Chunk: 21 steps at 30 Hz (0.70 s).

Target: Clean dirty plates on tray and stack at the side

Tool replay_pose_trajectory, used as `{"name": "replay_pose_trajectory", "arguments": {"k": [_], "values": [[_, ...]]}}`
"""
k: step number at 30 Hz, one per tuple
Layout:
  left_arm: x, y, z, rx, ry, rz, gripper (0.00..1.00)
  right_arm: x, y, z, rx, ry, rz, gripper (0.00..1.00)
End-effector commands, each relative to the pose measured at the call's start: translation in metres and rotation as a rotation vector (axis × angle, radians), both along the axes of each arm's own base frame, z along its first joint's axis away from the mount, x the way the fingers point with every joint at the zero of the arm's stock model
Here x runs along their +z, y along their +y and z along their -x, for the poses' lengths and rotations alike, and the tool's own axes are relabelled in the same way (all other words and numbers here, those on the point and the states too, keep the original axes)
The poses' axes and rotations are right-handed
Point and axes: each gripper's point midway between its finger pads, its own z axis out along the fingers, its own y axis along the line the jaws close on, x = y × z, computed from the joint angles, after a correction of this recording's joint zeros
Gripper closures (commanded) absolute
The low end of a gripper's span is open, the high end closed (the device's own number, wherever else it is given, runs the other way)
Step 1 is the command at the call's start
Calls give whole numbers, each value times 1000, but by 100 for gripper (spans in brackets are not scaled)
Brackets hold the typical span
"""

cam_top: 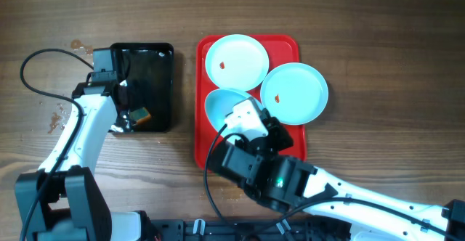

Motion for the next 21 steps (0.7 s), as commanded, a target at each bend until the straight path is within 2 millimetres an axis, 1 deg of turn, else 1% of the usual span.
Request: {"name": "replay_pose_trajectory", "arguments": {"k": [1, 2, 4, 5, 8, 13, 19, 21], "values": [[-1, 1, 2, 2, 4, 4, 0, 26, 3, -1, 5, -99, 32, 96], [-1, 1, 2, 2, 4, 4, 0, 27, 2, -1, 1, -106, 35, 96], [-1, 1, 2, 2, 4, 4, 0, 37, -5, -4, -37, -164, 60, 96], [-1, 1, 2, 2, 4, 4, 0, 44, -8, -6, -44, -198, 108, 96], [-1, 1, 2, 2, 4, 4, 0, 49, -1, -8, -14, -210, 139, 96], [-1, 1, 2, 2, 4, 4, 0, 52, 3, -10, -18, -222, 104, 96], [-1, 1, 2, 2, 4, 4, 0, 52, 3, -10, -18, -222, 104, 96], [-1, 1, 2, 2, 4, 4, 0, 48, 4, -11, -11, -205, 91, 96]]}}
